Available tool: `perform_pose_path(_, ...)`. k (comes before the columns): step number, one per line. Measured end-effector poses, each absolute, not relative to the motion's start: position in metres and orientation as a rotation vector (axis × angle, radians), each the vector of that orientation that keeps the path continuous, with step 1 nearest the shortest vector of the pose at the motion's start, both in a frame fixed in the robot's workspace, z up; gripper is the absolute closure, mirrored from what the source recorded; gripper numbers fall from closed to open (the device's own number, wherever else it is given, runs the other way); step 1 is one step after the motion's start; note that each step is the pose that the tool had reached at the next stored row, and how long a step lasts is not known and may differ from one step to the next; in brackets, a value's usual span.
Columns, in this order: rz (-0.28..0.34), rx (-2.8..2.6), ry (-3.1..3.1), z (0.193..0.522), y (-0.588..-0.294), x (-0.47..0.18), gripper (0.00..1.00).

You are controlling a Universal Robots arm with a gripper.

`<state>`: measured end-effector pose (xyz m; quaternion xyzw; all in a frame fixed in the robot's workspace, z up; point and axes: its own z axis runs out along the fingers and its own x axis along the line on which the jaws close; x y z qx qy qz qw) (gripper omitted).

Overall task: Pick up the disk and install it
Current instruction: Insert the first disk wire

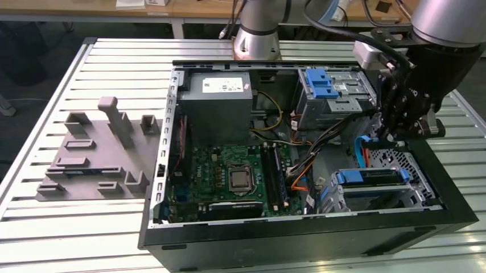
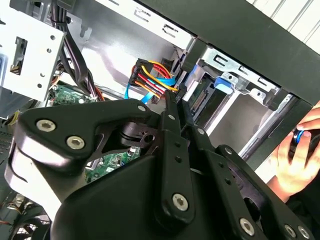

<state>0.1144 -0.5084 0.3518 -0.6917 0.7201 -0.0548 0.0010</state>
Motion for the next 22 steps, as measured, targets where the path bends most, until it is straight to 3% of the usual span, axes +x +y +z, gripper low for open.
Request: perform_pose_path(22,-0.147,-2.185,2.274,0.346,-0.529,0.116,0.84)
